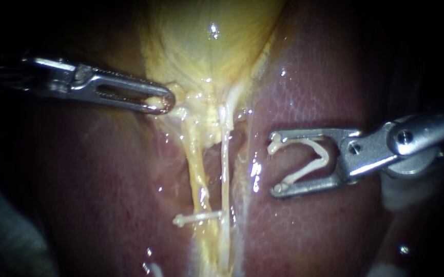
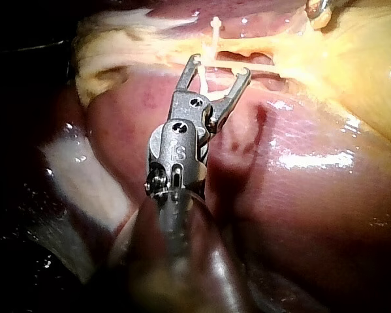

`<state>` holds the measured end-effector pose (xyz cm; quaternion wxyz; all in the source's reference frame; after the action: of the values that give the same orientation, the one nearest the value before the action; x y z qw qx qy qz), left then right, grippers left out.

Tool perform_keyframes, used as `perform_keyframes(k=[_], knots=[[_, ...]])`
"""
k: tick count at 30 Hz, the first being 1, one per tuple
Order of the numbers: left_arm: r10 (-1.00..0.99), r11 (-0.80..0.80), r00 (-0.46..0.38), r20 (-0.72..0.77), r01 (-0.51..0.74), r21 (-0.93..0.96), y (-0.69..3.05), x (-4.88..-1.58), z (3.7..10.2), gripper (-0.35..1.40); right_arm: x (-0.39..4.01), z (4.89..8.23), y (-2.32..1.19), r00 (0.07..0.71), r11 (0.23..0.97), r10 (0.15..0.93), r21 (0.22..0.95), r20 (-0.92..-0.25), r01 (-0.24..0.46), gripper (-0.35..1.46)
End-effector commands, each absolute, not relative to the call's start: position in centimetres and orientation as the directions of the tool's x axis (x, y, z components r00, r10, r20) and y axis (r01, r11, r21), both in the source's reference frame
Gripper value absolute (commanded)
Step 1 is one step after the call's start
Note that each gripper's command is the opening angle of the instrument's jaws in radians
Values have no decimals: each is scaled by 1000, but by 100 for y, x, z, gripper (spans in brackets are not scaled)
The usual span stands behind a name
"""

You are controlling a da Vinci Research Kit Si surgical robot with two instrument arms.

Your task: Clipping second clip left tube

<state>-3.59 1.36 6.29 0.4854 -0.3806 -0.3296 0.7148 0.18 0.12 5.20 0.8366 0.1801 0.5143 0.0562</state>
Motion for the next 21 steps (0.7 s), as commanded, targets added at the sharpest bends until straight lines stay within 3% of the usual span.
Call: perform_keyframes(k=[1,12,21], knots=[[945,-310,-240,-223,-438,-844,138,-356,624,-35,18,519,12,465,929,280,360,-840,91,50],[955,-290,-197,-222,-454,-842,159,-306,566,-35,19,518,11,465,929,279,358,-840,89,50],[956,-287,-193,-222,-458,-841,157,-309,563,-35,37,521,7,457,923,281,368,-844,111,50]])
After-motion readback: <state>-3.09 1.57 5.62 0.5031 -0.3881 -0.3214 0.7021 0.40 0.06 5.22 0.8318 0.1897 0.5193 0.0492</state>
